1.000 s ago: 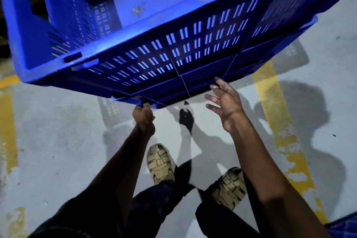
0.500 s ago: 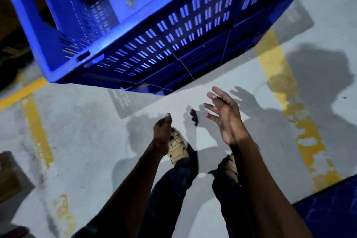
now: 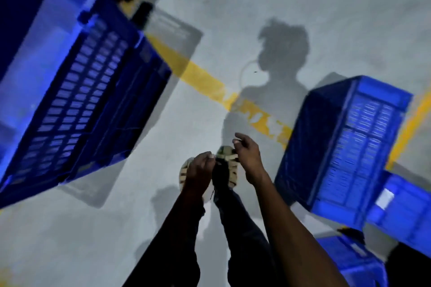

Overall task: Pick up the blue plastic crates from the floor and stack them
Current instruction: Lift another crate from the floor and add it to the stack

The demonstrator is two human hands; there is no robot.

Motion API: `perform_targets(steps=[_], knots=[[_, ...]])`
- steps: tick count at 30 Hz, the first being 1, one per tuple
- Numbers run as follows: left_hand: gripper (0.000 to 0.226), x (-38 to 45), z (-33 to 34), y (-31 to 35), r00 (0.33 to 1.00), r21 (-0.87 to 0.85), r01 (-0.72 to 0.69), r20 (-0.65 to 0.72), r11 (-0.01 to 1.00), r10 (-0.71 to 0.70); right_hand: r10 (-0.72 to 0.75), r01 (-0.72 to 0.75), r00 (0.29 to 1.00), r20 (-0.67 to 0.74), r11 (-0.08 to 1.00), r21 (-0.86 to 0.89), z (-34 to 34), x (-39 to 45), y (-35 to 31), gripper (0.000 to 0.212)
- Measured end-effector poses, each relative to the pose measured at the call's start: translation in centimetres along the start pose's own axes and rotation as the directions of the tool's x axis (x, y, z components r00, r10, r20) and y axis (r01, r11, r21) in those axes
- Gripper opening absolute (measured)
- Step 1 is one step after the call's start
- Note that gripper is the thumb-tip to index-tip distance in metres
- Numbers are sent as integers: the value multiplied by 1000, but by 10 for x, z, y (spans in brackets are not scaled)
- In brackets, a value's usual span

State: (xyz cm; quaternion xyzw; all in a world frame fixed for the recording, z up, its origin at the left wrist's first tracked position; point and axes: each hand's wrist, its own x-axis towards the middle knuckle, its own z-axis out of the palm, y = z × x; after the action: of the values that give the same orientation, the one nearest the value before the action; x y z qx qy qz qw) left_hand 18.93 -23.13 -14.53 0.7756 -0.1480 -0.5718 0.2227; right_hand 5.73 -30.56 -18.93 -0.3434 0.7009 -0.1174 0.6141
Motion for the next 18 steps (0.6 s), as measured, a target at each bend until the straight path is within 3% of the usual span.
perform_targets(steps=[4,8,12,14,18], knots=[[30,-33,19,74,968,171,-214,166,962,186,9,12,991,-137,987,159,-67,-34,-21,30],[34,-64,41,114,897,349,-360,383,865,219,95,24,939,-331,940,339,-130,-78,-23,27],[39,-80,73,131,857,409,-423,470,808,211,285,2,840,-462,850,527,-174,-96,16,31],[42,-77,98,127,817,432,-469,545,771,191,407,-21,753,-517,800,599,-188,-92,51,38],[40,-58,162,114,733,509,-558,673,656,102,564,-32,496,-660,772,635,-206,-75,116,50]])
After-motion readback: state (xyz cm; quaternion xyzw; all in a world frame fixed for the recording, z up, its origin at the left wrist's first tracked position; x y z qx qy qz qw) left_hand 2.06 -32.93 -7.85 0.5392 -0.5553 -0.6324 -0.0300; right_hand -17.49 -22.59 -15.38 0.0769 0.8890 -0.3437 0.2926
